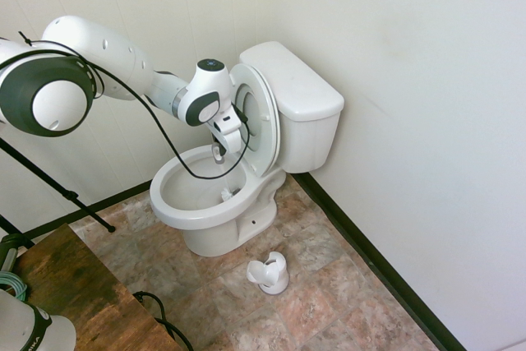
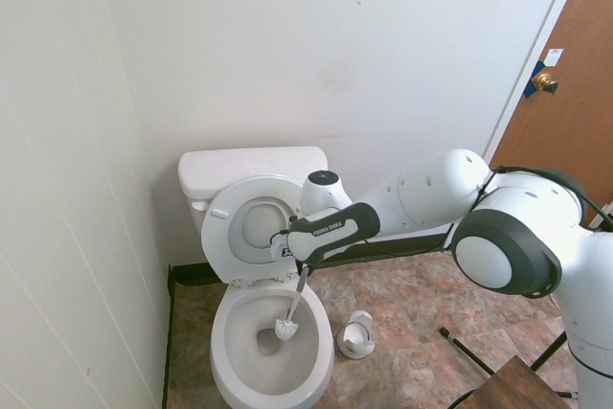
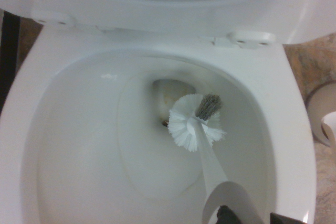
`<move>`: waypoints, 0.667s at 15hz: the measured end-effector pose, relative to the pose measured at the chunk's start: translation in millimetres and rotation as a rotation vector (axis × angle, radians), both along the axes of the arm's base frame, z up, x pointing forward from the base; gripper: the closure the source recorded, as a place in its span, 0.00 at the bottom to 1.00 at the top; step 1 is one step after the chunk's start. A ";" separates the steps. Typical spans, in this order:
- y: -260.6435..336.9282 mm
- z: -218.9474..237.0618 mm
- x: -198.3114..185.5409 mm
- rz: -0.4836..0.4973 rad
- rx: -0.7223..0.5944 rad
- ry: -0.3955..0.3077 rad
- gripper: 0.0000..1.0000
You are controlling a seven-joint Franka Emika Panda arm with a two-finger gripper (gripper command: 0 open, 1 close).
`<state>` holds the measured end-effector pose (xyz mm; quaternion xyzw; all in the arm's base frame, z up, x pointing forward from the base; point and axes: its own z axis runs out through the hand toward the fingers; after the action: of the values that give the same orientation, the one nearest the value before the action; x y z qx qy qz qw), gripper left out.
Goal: Clean the toilet
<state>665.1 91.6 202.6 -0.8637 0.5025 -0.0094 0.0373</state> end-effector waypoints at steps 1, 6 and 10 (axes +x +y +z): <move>7.7 2.6 1.7 0.010 0.001 0.003 1.00; 40.9 26.9 -12.1 0.062 -0.010 0.012 1.00; 28.9 87.1 -57.3 0.056 -0.042 -0.018 1.00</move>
<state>607.8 120.5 289.7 -0.8780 0.4773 -0.0266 0.0239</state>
